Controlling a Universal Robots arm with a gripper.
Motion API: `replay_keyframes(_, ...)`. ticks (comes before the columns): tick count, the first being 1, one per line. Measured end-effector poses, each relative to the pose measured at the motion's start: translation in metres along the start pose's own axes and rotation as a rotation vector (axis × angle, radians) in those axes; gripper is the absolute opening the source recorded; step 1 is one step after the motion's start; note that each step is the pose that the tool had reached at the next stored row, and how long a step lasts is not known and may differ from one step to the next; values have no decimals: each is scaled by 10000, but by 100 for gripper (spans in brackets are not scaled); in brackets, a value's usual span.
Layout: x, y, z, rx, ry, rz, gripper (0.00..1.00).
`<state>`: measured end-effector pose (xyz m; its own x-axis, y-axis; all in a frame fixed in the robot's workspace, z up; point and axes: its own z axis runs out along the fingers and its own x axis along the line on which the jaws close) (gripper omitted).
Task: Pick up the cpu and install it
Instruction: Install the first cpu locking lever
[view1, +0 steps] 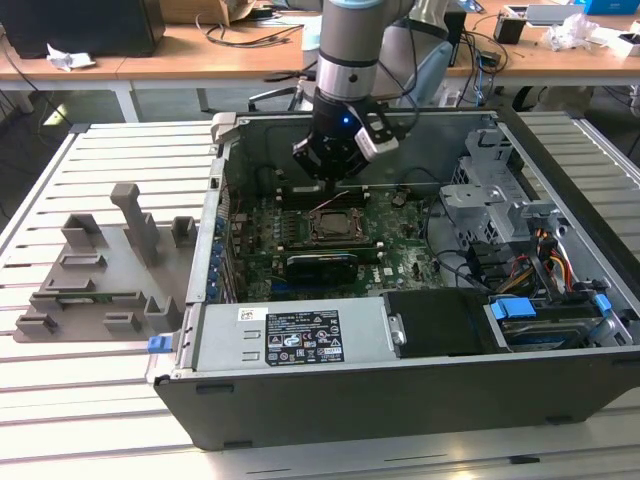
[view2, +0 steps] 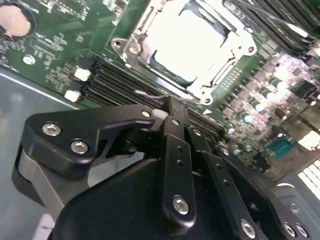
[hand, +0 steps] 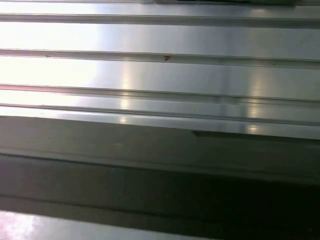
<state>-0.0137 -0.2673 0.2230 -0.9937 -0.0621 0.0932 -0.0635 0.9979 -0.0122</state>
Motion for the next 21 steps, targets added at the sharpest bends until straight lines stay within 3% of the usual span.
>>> replay_keyframes(6, -106, -5, 34, 2, 19, 0, 11)
replay_keyframes(7, -258, -2, 131, 46, 42, 4, 11)
replay_keyframes(8, -283, -23, 196, 73, 44, 6, 11)
replay_keyframes(10, -282, -27, 196, 75, 44, 8, 11)
replay_keyframes(13, -279, -27, 160, 75, 32, 5, 11)
replay_keyframes(18, -209, -24, 84, 83, -99, 10, 11)
replay_keyframes(21, -190, -26, -80, 83, -134, 9, 11)
